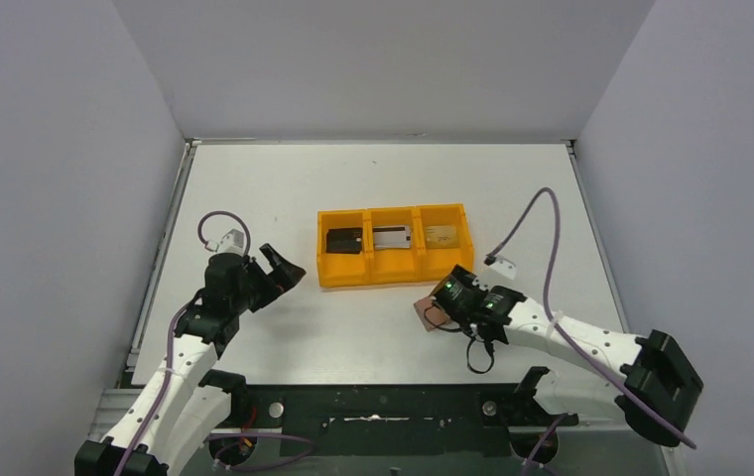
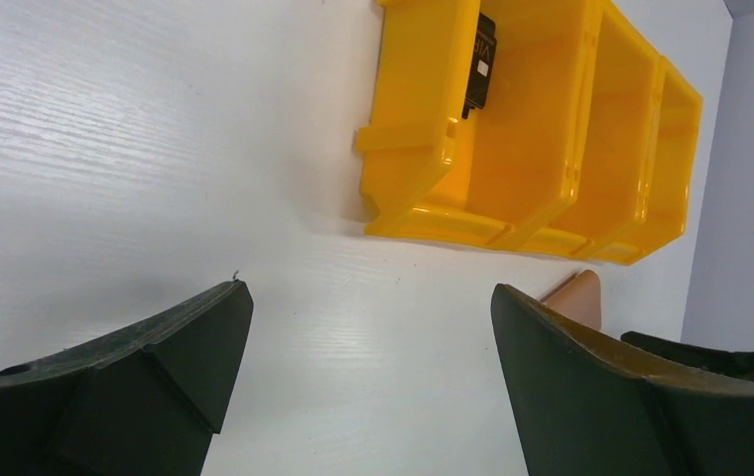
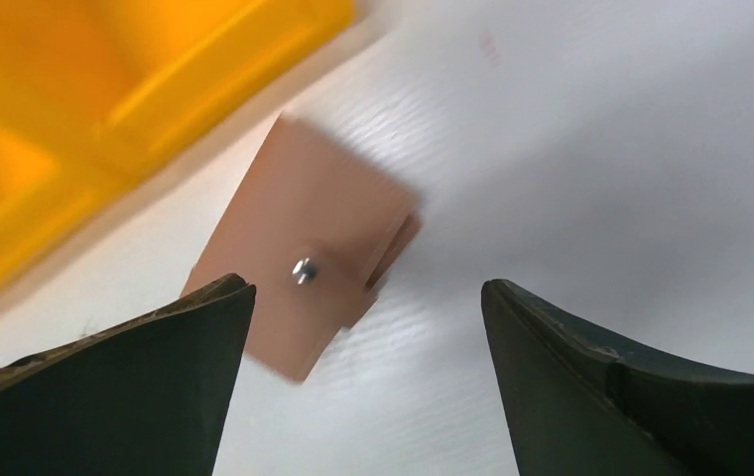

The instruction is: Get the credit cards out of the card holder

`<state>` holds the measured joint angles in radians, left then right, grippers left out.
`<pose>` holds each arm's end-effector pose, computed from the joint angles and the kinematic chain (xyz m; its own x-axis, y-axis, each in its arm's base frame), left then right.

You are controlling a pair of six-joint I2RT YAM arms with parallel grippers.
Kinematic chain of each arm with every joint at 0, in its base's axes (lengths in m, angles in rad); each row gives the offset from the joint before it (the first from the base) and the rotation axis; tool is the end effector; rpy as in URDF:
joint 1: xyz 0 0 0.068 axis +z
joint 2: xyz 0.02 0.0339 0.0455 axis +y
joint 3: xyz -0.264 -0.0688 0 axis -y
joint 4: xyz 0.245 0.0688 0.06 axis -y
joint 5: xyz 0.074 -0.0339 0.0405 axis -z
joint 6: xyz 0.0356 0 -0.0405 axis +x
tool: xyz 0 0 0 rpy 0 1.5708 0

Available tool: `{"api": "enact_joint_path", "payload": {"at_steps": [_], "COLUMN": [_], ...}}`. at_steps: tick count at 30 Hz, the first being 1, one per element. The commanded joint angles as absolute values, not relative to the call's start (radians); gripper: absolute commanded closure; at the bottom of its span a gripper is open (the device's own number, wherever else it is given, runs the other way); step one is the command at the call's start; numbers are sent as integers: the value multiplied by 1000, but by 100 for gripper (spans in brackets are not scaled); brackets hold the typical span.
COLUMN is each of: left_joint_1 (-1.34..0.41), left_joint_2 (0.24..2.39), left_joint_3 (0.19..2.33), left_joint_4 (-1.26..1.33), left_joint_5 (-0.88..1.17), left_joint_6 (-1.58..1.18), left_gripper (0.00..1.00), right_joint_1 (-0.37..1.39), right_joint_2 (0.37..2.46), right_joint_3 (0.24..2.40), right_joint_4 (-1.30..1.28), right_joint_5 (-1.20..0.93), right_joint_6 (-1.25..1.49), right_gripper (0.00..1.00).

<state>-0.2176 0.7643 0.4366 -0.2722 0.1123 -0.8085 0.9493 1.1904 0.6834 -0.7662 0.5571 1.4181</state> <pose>0.1661 -0.0408 0.2124 -0.6012 -0.6031 -0.5242 -0.1882 0.7444 -0.6407 0.1293 0.1483 0.1925 -0.6775 0.4948 -0.5442 0.4589 0.8626 0.2129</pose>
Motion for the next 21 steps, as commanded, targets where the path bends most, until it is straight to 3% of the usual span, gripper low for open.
{"api": "enact_joint_path", "payload": {"at_steps": [1, 9, 17, 21], "left_joint_1": [-210, -209, -210, -210], "left_joint_2": [749, 749, 731, 731], "left_joint_3": [456, 485, 500, 511], "left_joint_4": [-167, -214, -221, -233], "left_joint_5": [157, 186, 215, 218], "left_joint_6": [-812, -792, -770, -759], "left_gripper": [7, 8, 9, 9], "right_joint_1": [735, 533, 505, 515], "right_joint_2": [1032, 1006, 1151, 1169], "right_joint_3": [577, 512, 483, 436], "right_joint_4": [-596, -350, -254, -197], "right_joint_5": [522, 322, 269, 211], "right_joint_6": [1188, 982, 932, 920], "right_gripper": [14, 24, 37, 39]}}
